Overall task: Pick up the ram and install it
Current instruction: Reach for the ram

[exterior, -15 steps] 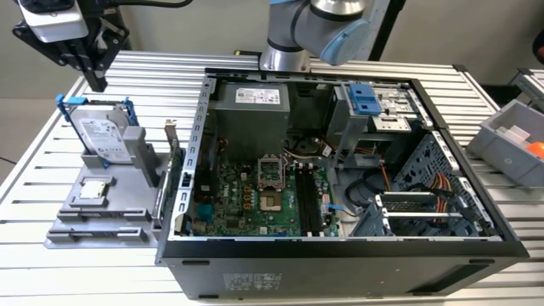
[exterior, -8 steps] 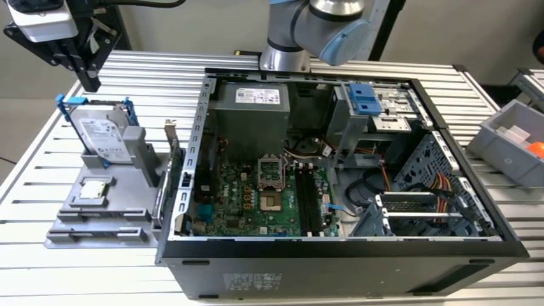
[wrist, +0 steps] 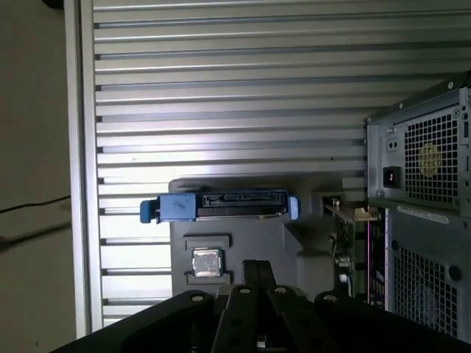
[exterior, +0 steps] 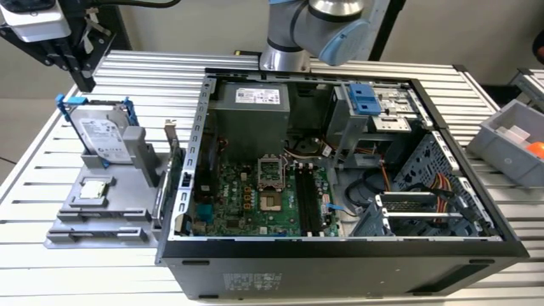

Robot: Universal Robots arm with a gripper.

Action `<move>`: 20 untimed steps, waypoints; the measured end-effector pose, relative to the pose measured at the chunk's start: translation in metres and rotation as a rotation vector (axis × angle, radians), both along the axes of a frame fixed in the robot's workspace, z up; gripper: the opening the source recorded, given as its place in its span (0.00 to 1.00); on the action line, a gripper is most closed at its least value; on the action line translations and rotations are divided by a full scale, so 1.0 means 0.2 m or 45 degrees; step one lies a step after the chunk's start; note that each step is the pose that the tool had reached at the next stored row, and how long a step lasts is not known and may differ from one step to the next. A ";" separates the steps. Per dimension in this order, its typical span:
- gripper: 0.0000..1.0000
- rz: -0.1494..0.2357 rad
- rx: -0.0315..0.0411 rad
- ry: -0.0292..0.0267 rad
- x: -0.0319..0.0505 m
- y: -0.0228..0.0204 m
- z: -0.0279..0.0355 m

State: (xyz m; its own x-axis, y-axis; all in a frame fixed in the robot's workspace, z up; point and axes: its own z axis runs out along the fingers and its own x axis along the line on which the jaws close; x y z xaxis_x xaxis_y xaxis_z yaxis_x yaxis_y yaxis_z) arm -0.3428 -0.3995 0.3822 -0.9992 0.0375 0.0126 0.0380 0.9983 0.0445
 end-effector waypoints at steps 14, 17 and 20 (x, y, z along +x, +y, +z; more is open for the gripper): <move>0.00 0.005 0.0000 0.0008 -0.001 -0.055 0.000; 0.00 0.005 0.0001 0.0007 -0.001 -0.083 0.000; 0.00 0.005 0.0000 0.0009 -0.001 -0.122 0.000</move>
State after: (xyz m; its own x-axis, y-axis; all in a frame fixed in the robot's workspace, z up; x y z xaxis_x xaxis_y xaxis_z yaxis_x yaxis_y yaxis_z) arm -0.3431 -0.4239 0.3823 -0.9993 0.0338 0.0133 0.0344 0.9984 0.0444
